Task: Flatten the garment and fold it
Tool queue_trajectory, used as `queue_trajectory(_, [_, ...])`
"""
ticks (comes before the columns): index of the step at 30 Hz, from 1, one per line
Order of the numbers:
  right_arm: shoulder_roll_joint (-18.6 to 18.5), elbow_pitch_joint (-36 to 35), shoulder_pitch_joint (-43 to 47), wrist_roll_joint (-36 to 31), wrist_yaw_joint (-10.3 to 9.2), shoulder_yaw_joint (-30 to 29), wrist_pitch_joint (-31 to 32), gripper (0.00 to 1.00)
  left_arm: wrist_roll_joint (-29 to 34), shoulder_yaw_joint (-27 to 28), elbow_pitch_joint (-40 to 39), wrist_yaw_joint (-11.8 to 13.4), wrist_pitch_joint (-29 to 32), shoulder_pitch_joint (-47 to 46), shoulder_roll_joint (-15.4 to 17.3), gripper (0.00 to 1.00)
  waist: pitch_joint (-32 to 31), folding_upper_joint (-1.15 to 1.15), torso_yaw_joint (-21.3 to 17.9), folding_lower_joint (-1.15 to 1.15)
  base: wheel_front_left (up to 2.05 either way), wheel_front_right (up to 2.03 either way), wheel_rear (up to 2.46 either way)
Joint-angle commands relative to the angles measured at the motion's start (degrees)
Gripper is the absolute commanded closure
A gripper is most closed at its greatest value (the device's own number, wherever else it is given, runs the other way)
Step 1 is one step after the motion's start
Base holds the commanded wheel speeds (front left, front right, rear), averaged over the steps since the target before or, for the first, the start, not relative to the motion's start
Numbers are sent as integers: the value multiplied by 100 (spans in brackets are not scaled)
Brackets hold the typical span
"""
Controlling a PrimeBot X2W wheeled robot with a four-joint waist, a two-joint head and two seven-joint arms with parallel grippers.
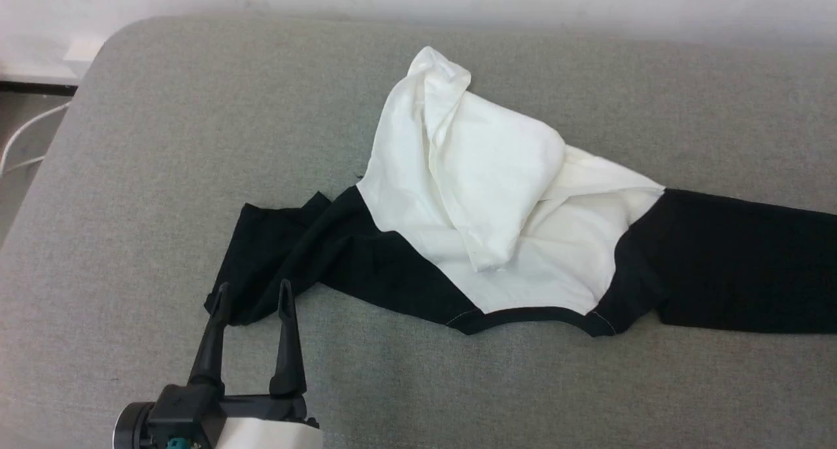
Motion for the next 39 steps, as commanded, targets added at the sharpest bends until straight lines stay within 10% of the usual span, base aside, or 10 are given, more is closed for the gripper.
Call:
queue_trajectory(1, [-71, 89, 140, -129, -4, -85, -127, 100, 32, 27, -13, -48, -27, -21, -12, 0, 125, 0, 13, 0, 0, 0, 0])
queue_trajectory(10, [138, 1043, 243, -415, -4, -164, -604, 100, 95, 30, 53, -176, -27, -161, -12, 0, 251, 0, -92, 0, 0, 0, 0])
queue_trajectory(12, [100, 1167, 198, -524, -4, -73, -751, 51, 105, 38, 80, -198, -27, -164, -12, 0, 238, 0, -119, 0, 0, 0, 0])
queue_trajectory(13, [73, 1219, 166, -541, -4, -17, -800, 0, 108, 37, 95, -205, -27, -161, -12, 0, 222, 0, -134, 0, 0, 0, 0])
queue_trajectory(27, [-170, 225, -18, -143, -4, 984, -1004, 0, 83, -48, 227, -182, -27, 73, -13, 0, -418, 0, -329, 0, 0, 0, 0])
queue_trajectory(39, [1468, -1289, 1068, -115, -4, 2063, -2578, 0, 42, -60, 67, -173, -27, 216, -13, 0, -569, 0, -255, 0, 0, 0, 0])
